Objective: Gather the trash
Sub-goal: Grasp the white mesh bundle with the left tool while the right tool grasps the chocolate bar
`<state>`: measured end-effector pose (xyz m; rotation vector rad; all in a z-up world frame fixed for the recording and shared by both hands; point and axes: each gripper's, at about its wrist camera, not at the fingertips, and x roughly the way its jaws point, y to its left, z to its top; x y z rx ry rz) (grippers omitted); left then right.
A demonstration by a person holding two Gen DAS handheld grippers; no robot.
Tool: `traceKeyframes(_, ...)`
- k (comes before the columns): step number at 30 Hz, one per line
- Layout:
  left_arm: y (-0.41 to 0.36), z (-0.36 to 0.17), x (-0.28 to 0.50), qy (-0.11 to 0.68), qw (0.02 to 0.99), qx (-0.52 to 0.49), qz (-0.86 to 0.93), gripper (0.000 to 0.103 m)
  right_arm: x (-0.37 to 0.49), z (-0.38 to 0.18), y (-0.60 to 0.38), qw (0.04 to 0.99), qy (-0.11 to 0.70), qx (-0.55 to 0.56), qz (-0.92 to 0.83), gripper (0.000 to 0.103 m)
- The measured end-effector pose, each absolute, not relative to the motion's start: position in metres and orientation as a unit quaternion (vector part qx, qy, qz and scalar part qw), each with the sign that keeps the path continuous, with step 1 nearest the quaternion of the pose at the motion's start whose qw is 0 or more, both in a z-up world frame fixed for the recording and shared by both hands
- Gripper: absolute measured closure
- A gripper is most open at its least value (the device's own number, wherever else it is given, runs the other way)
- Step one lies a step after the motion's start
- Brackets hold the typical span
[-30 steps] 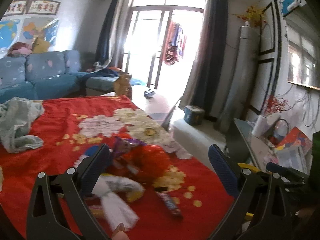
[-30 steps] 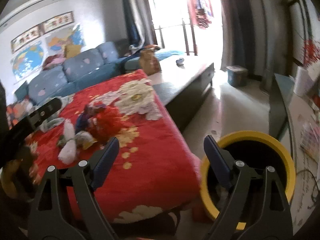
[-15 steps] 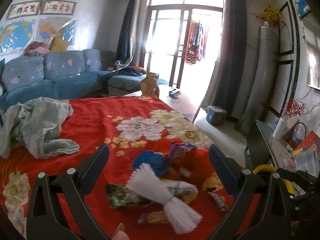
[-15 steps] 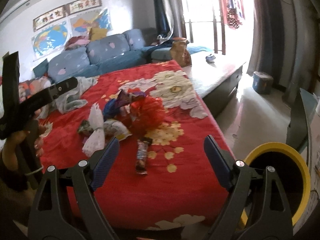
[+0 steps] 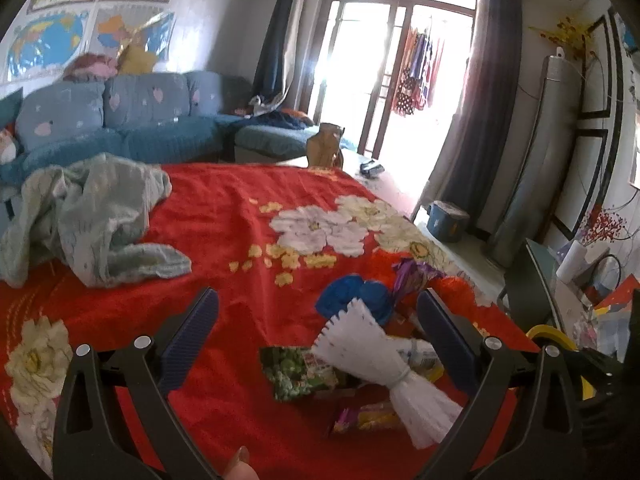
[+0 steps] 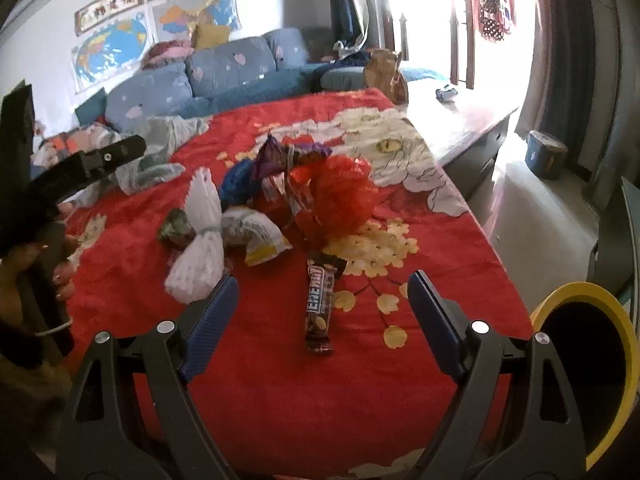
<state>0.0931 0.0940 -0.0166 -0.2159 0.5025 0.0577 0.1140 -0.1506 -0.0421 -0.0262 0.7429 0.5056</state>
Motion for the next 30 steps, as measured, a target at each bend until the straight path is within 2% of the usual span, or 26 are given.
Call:
traceKeyframes(4, 0.093, -0.03, 0.101, 0.276, 0.953, -0.128, 0.007, 0.008, 0.121, -0.056, -0.142, 0.891, 0.381, -0.017, 0.247, 0.025)
traceKeyframes(6, 0.089, -0.037, 0.105, 0.289, 0.948, -0.134, -0.006, 0.008, 0.125, -0.062, -0.14, 0.886, 0.39, -0.02, 0.248, 0.03)
traceKeyframes(8, 0.085, -0.043, 0.112, 0.303, 0.942, -0.141, -0.02, 0.018, 0.127, -0.067, -0.139, 0.883, 0.398, -0.023, 0.249, 0.033)
traceKeyframes(13, 0.077, -0.058, 0.128, 0.326, 0.932, -0.152, -0.028, 0.021, 0.132, -0.077, -0.136, 0.873, 0.414, -0.021, 0.256, 0.044)
traceKeyframes(15, 0.075, -0.063, 0.135, 0.334, 0.93, -0.15, -0.019, 0.021, 0.135, -0.082, -0.133, 0.867, 0.423, -0.022, 0.261, 0.054)
traceKeyframes(19, 0.075, -0.068, 0.147, 0.344, 0.926, -0.156, -0.006, 0.022, 0.136, -0.087, -0.134, 0.864, 0.432, -0.019, 0.258, 0.068)
traceKeyframes(21, 0.074, -0.071, 0.15, 0.349, 0.923, -0.158, -0.005, 0.027, 0.136, -0.088, -0.134, 0.865, 0.43, -0.022, 0.257, 0.08)
traceKeyframes(25, 0.073, -0.081, 0.156, 0.369, 0.916, -0.158, -0.002, 0.056, 0.136, -0.088, -0.137, 0.864, 0.431, -0.018, 0.259, 0.09)
traceKeyframes(27, 0.074, -0.084, 0.156, 0.37, 0.914, -0.164, -0.003, 0.063, 0.137, -0.088, -0.138, 0.864, 0.431, -0.017, 0.26, 0.091)
traceKeyframes(29, 0.074, -0.082, 0.152, 0.364, 0.917, -0.163, -0.006, 0.085, 0.137, -0.087, -0.14, 0.864, 0.43, -0.014, 0.261, 0.091)
traceKeyframes(30, 0.074, -0.079, 0.15, 0.36, 0.919, -0.159, -0.005, 0.086, 0.137, -0.087, -0.14, 0.864, 0.429, -0.014, 0.262, 0.091)
